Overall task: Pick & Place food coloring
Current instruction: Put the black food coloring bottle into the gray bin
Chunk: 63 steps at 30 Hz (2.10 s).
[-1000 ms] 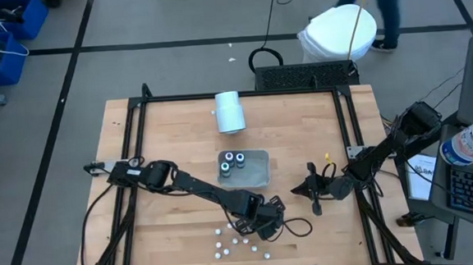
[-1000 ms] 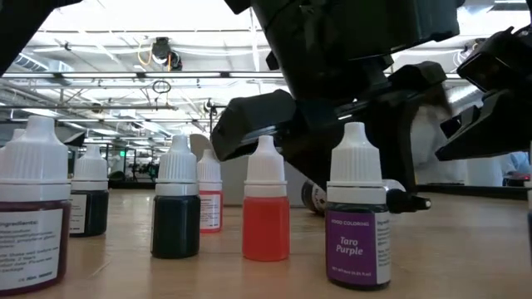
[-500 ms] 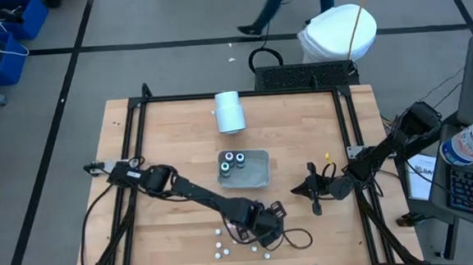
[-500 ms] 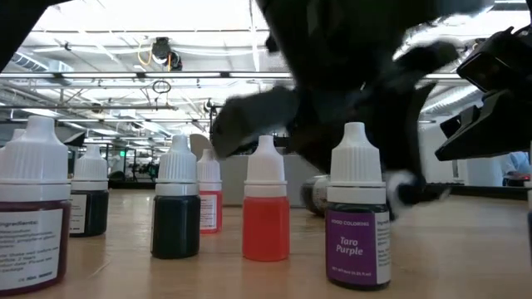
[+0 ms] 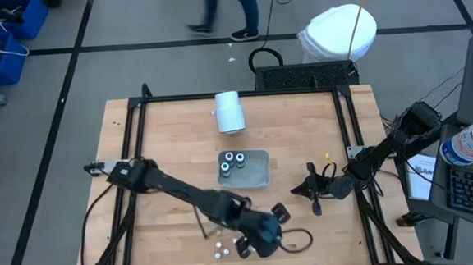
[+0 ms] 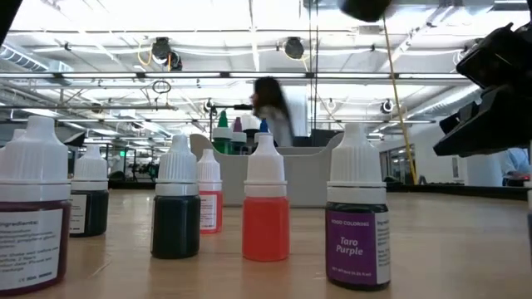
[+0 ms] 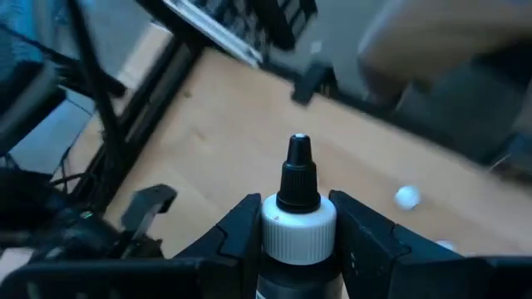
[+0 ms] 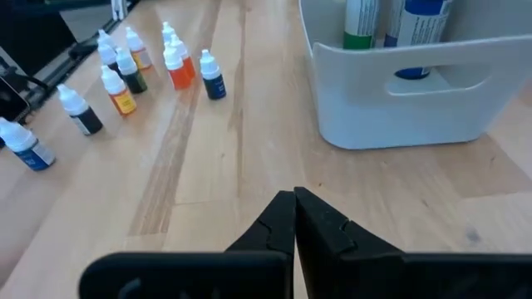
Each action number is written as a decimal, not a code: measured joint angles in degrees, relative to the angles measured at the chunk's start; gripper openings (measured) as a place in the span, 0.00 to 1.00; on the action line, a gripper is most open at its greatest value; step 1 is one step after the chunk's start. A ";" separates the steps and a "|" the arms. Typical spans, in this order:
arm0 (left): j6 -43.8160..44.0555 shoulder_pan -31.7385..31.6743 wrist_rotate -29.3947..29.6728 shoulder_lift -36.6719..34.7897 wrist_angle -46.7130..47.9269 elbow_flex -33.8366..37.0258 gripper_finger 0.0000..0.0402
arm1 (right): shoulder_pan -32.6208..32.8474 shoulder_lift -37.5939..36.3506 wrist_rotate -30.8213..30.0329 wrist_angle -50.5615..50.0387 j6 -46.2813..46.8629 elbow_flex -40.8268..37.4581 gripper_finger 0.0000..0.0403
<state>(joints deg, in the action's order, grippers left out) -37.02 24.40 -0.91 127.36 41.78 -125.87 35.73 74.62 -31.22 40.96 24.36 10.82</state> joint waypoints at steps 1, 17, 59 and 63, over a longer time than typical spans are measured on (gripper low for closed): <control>1.76 -0.34 -1.23 -1.51 -0.24 0.62 0.31 | 0.00 0.01 0.01 0.42 -0.01 -0.01 0.00; 5.76 -3.84 -7.19 -33.97 -26.40 40.83 0.31 | -0.02 0.01 1.39 4.73 -2.80 0.01 0.00; 26.98 3.36 79.47 -6.53 -96.20 58.50 0.31 | 0.00 0.01 1.07 5.59 -4.16 0.01 0.00; 33.30 0.93 78.98 -6.61 -95.53 60.06 0.31 | -0.02 0.00 1.14 5.59 -4.24 0.01 0.00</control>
<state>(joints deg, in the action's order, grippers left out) -3.72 25.33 78.07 120.75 -53.75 -65.81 35.70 74.62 -30.09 46.54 20.12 10.83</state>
